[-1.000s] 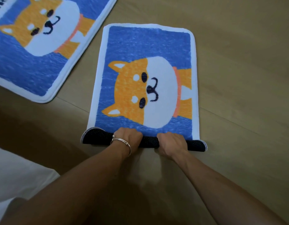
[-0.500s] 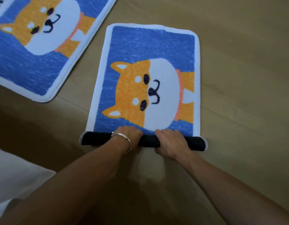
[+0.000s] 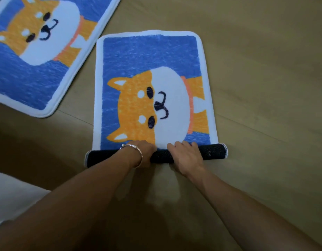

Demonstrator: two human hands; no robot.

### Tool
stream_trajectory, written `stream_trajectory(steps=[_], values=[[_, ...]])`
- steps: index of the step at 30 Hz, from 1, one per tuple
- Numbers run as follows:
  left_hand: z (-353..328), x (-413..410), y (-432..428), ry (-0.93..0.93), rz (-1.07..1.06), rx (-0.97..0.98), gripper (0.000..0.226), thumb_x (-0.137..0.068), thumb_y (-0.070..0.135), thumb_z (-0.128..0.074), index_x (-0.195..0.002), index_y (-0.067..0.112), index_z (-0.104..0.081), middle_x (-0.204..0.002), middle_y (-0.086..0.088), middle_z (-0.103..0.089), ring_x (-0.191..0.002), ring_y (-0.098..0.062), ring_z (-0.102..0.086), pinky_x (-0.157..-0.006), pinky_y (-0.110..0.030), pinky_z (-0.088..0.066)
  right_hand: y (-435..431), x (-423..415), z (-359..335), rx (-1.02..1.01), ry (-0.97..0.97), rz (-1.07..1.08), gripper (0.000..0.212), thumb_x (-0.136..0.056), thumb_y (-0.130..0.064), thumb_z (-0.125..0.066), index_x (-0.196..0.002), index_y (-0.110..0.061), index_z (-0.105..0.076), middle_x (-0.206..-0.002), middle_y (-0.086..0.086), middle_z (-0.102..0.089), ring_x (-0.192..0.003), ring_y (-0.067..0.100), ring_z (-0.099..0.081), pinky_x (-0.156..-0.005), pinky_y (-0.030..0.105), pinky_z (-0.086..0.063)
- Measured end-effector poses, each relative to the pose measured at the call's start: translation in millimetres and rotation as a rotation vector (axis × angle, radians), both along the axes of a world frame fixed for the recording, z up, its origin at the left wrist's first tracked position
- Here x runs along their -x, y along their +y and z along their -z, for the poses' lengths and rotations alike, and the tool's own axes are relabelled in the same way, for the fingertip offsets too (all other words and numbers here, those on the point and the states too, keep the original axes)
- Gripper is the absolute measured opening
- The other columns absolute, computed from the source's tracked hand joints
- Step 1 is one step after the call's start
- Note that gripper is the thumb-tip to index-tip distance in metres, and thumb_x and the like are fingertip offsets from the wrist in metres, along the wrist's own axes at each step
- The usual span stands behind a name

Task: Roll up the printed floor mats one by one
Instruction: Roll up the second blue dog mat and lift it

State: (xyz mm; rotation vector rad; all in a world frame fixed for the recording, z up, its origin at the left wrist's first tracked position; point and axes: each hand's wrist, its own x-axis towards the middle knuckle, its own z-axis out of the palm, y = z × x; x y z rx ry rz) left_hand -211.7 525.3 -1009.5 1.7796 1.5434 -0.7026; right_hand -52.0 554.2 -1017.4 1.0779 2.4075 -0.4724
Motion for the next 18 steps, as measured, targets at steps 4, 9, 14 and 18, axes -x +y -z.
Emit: stream_trajectory(steps=[4,9,14,18], values=[[1.5,-9.1,-21.1,0.029,0.103,-0.285,0.035,-0.093,0.021,-0.047,-0.127,0.019,-0.039,-0.119,-0.005,-0.049,-0.102,-0.028,-0.055,-0.069,-0.037,-0.04,17.9,5.4,-6.0,0.156,-0.065,-0.02,0.006,-0.088,-0.024,-0.053,-0.093,-0.025,-0.049,-0.091,0.002,-0.056,-0.096,0.027,-0.057,-0.073,0.036,-0.035],[8.5,-7.0,-21.2,0.061,-0.033,-0.203,0.023,-0.092,0.031,-0.05,-0.113,0.022,-0.05,-0.109,-0.001,-0.062,-0.096,-0.027,-0.062,-0.066,-0.034,-0.04,3.8,6.9,-9.2,0.064,-0.022,-0.073,0.02,-0.092,-0.016,-0.05,-0.112,-0.018,-0.049,-0.11,0.007,-0.055,-0.105,0.029,-0.051,-0.081,0.038,-0.036],[3.5,-14.5,-20.3,0.103,-0.125,-0.155,0.026,-0.09,0.029,-0.053,-0.115,0.023,-0.051,-0.116,-0.003,-0.061,-0.105,-0.028,-0.059,-0.079,-0.036,-0.043,-5.0,6.3,-2.4,0.0,-0.019,-0.055,0.026,-0.094,-0.011,-0.042,-0.118,-0.02,-0.045,-0.116,0.008,-0.049,-0.111,0.028,-0.045,-0.091,0.041,-0.033],[3.9,-20.1,-30.8,0.143,-0.122,-0.202,0.035,-0.093,0.022,-0.05,-0.125,0.017,-0.039,-0.124,-0.01,-0.051,-0.107,-0.032,-0.057,-0.08,-0.04,-0.043,9.8,15.8,-1.8,0.114,-0.087,-0.076,0.019,-0.093,-0.021,-0.051,-0.112,-0.022,-0.05,-0.11,0.007,-0.053,-0.106,0.027,-0.051,-0.085,0.04,-0.036]])
